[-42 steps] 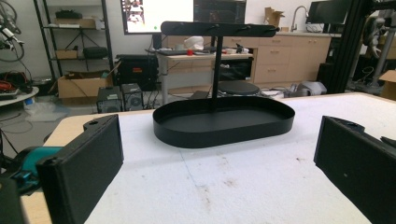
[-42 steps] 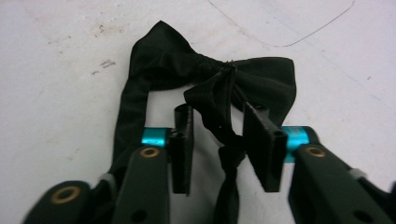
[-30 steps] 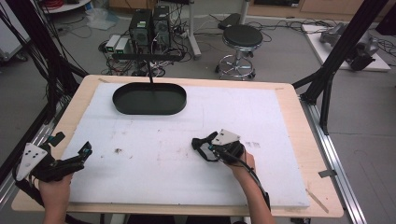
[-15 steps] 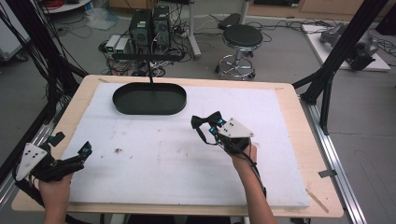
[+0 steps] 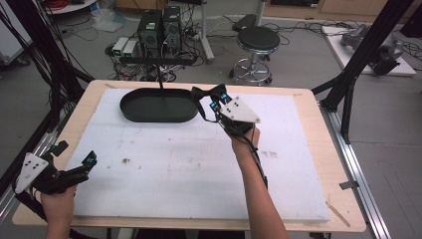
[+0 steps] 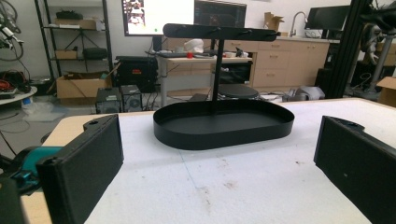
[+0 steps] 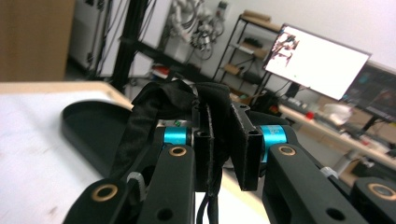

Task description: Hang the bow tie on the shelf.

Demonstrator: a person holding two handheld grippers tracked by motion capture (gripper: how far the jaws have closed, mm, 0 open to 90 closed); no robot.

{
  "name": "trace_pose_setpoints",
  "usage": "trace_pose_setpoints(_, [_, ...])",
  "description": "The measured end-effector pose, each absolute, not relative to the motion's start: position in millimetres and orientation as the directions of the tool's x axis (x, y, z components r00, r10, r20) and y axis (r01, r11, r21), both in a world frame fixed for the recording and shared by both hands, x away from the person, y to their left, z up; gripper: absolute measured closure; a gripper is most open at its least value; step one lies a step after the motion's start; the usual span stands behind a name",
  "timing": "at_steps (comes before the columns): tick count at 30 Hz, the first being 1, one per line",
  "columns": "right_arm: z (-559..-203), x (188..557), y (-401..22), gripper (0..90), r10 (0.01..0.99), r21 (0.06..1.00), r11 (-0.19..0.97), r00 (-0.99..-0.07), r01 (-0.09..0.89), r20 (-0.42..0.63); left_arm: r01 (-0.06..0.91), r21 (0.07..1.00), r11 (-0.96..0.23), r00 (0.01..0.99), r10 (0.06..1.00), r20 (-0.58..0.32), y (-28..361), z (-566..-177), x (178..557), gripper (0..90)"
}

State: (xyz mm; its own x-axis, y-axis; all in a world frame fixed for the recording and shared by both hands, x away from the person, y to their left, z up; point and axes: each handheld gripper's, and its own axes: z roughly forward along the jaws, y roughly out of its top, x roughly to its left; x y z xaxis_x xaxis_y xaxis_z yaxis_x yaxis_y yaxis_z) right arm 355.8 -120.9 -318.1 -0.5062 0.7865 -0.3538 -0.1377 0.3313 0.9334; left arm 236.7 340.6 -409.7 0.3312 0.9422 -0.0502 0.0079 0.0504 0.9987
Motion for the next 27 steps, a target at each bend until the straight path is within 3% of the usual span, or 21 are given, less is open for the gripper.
trace_pose_setpoints(14, [-289,402,-77,80.5,0.813,0.923,0.306,-0.441,-0.233,-0.381,-0.005,0.997,0.076,0.338,0.939,-0.070,343,-411,237,1.8])
trace_pose_setpoints(27, [-297,445,-50,80.5,0.840,0.940,0.269,-0.426,-0.210,-0.336,0.000,0.999,0.049,0.344,0.938,-0.046,342,-411,237,1.8])
